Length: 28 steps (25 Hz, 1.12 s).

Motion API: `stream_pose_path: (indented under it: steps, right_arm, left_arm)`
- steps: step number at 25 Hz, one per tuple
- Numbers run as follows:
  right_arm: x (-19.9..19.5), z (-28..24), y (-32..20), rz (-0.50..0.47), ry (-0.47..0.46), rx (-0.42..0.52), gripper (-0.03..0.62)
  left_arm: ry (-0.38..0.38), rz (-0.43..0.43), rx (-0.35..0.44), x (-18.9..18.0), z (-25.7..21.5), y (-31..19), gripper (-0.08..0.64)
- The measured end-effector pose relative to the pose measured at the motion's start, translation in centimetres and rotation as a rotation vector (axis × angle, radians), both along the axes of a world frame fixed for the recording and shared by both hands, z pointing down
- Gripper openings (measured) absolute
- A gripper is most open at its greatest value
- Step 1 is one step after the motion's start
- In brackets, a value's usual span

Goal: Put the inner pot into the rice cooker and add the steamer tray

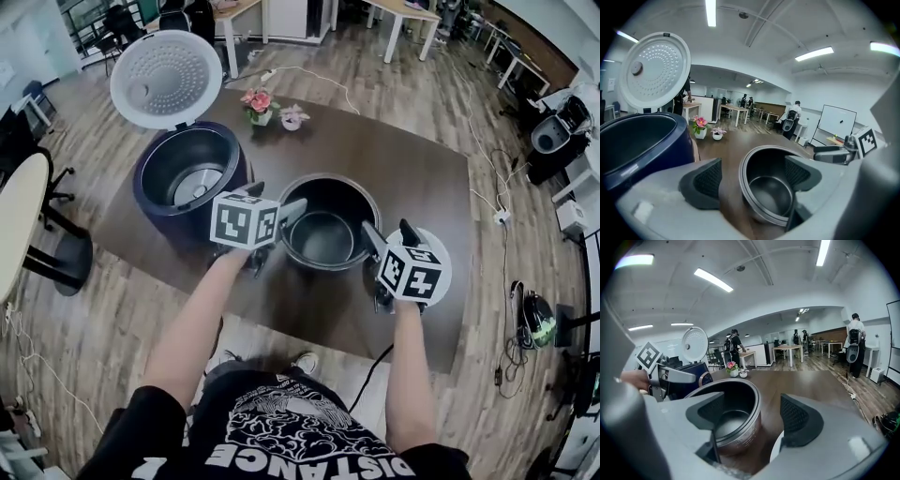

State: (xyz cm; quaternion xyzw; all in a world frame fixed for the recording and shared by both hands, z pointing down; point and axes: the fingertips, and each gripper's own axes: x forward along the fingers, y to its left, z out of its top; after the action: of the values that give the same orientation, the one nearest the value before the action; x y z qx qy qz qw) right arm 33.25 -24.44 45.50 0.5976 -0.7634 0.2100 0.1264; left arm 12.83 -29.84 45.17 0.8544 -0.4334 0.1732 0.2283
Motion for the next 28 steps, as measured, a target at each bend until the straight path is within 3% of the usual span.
stream_pose_path:
  steps: [10, 17, 28]
  right_arm:
    - [-1.1, 2.8, -0.8, -0.039, -0.071, -0.084, 0.291]
    - [-1.4, 4.3, -0.4, 0.003, -0.102, -0.130, 0.258]
    - [-1.4, 5.0, 0.5, 0.092, -0.126, -0.153, 0.238]
  left_arm:
    - [-0.008, -0.045, -0.064, -0.9, 2.7, 0.6, 0.375]
    - [0.098, -0.066, -0.117, -1.3, 4.1, 0.8, 0.311]
    - [0.154, -0.006, -0.148, -0.4, 4.8, 1.2, 0.250]
